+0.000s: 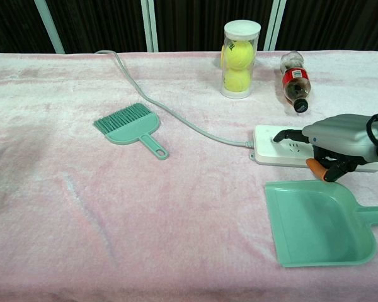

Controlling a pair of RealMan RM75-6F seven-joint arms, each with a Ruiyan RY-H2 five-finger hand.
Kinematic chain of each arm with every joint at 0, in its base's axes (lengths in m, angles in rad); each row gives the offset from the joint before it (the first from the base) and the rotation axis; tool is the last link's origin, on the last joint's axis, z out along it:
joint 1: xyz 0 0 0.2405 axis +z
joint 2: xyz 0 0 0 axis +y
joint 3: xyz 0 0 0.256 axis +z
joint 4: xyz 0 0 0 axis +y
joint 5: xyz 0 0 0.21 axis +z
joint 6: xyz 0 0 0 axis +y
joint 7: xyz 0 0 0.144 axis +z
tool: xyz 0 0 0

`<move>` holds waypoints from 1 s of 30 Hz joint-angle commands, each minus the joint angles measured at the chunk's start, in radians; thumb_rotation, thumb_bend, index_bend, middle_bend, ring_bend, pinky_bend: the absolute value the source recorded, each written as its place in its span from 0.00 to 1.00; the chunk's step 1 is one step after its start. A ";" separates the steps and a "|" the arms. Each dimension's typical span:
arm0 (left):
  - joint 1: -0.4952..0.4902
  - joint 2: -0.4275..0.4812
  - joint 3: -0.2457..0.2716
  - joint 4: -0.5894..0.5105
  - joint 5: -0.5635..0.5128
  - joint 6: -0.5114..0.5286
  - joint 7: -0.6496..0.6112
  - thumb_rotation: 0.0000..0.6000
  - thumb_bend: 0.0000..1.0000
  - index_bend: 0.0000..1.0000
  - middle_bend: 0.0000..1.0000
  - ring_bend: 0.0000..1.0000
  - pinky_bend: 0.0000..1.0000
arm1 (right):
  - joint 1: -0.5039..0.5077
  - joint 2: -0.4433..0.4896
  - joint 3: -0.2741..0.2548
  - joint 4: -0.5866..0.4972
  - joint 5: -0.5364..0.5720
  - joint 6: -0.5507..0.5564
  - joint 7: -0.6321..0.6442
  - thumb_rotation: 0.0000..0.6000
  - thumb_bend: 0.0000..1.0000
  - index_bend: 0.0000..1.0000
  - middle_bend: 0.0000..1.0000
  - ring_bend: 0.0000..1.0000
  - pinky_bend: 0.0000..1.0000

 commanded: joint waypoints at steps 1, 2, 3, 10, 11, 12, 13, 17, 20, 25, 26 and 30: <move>0.000 0.000 0.000 0.000 -0.001 0.000 -0.001 1.00 0.27 0.19 0.08 0.03 0.00 | 0.006 -0.002 -0.002 -0.005 0.010 0.007 -0.007 1.00 0.68 0.55 0.96 1.00 0.99; 0.000 0.001 -0.001 0.000 -0.002 0.000 -0.002 1.00 0.27 0.19 0.08 0.03 0.00 | 0.005 -0.001 0.004 -0.011 0.009 0.012 0.002 1.00 0.68 0.49 0.96 1.00 0.99; 0.000 0.001 -0.001 0.000 -0.003 -0.001 -0.002 1.00 0.27 0.19 0.08 0.03 0.00 | 0.001 0.001 0.016 -0.020 0.002 0.020 0.021 1.00 0.68 0.44 0.96 1.00 0.99; 0.000 0.003 -0.001 0.000 -0.002 -0.002 -0.004 1.00 0.27 0.19 0.08 0.03 0.00 | -0.023 0.031 0.040 -0.059 -0.070 0.060 0.085 1.00 0.65 0.04 0.90 0.99 0.97; 0.000 0.003 -0.001 -0.001 -0.003 -0.002 -0.004 1.00 0.27 0.19 0.08 0.03 0.00 | -0.034 0.039 0.050 -0.068 -0.098 0.078 0.112 1.00 0.65 0.02 0.88 0.98 0.96; 0.000 0.003 0.000 -0.001 -0.002 -0.001 -0.003 1.00 0.27 0.19 0.08 0.03 0.00 | -0.055 0.054 0.076 -0.085 -0.138 0.120 0.161 1.00 0.65 0.01 0.85 0.96 0.95; 0.001 0.002 0.000 -0.001 -0.001 0.000 -0.003 1.00 0.27 0.19 0.08 0.03 0.00 | -0.072 0.067 0.077 -0.093 -0.177 0.137 0.194 1.00 0.64 0.00 0.82 0.94 0.92; 0.001 0.001 0.001 -0.001 -0.001 0.000 0.001 1.00 0.27 0.19 0.08 0.03 0.00 | -0.124 0.124 0.087 -0.113 -0.281 0.190 0.299 1.00 0.47 0.00 0.58 0.75 0.74; 0.001 0.000 0.000 -0.002 -0.002 0.000 0.002 1.00 0.27 0.19 0.08 0.03 0.00 | -0.194 0.232 0.072 -0.162 -0.379 0.263 0.380 1.00 0.27 0.00 0.34 0.50 0.46; 0.001 -0.001 -0.001 -0.003 -0.004 0.001 0.004 1.00 0.27 0.19 0.08 0.03 0.00 | -0.306 0.347 0.011 -0.177 -0.534 0.396 0.405 1.00 0.08 0.00 0.09 0.25 0.21; 0.002 -0.002 -0.002 -0.004 -0.006 0.004 0.007 1.00 0.27 0.19 0.08 0.03 0.00 | -0.330 0.359 -0.002 -0.169 -0.562 0.425 0.409 1.00 0.07 0.00 0.07 0.23 0.20; 0.004 -0.008 -0.005 -0.007 -0.007 0.011 0.012 1.00 0.27 0.19 0.08 0.03 0.00 | -0.416 0.375 -0.044 -0.118 -0.658 0.523 0.447 1.00 0.07 0.00 0.04 0.20 0.19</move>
